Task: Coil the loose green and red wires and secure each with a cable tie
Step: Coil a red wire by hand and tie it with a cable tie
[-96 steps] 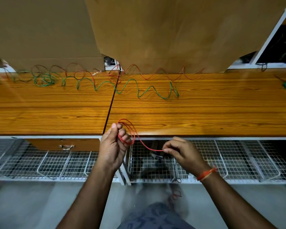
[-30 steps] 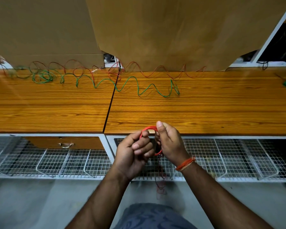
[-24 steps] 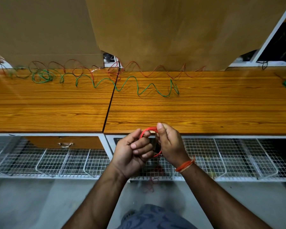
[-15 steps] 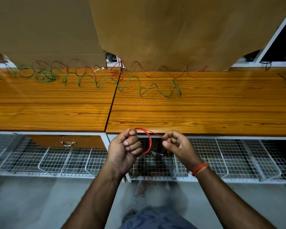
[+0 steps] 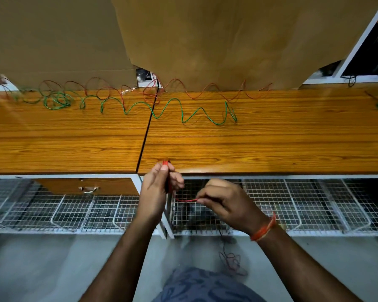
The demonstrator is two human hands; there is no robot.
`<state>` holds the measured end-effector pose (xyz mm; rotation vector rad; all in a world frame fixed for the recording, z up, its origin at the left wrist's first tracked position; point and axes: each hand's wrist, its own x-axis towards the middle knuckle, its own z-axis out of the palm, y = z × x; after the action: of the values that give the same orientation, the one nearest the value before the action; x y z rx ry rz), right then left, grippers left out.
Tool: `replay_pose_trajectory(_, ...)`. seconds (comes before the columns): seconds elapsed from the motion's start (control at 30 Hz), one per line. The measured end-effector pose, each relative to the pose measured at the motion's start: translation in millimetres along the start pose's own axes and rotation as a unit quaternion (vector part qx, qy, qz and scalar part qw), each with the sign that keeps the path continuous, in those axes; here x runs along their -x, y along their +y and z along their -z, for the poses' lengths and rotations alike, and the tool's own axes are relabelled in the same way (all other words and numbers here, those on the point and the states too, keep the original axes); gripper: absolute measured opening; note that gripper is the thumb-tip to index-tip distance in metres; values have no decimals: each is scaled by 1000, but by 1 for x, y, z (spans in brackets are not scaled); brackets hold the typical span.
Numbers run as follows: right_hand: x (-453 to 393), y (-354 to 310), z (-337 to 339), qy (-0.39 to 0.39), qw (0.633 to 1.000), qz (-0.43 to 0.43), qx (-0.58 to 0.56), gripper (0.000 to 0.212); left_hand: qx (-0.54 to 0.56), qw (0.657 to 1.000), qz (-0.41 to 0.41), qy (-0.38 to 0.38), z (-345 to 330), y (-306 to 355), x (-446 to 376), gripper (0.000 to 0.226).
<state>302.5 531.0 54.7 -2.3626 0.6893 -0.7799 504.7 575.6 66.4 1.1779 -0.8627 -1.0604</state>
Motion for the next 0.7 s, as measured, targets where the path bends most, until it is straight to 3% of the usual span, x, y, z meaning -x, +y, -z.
replay_pose_trajectory(0.17, -28, -19, 20, 73, 997, 24, -4, 6, -69, 993, 8, -94, -12, 0, 12, 24)
replay_pose_trajectory(0.33, -29, -7, 40, 42, 996, -55, -52, 11, -42, 989, 25, -139, -8, 7, 15, 28)
replay_pose_trajectory(0.43, -18, 25, 31, 34, 995, -98, 0, 3, 2, 989, 39, -143, 0, 4, 15, 30)
replay_pose_trajectory(0.5, -6, 50, 7, -34, 981, -184, 56, 3, 28, 990, 44, -131, 3, 1, 14, 30)
replay_pose_trajectory(0.6, 13, 65, -20, -234, 925, -280, 108, 18, 20, 990, 49, -128, 0, 2, 12, 32)
replay_pose_trajectory(0.63, 12, 60, -14, -270, 914, -275, 125, 20, 9, 991, 46, -122, 0, 3, 12, 33)
replay_pose_trajectory(0.7, 4, 43, 12, -263, 921, -270, 98, 17, -2, 995, 38, -93, 1, 3, 12, 35)
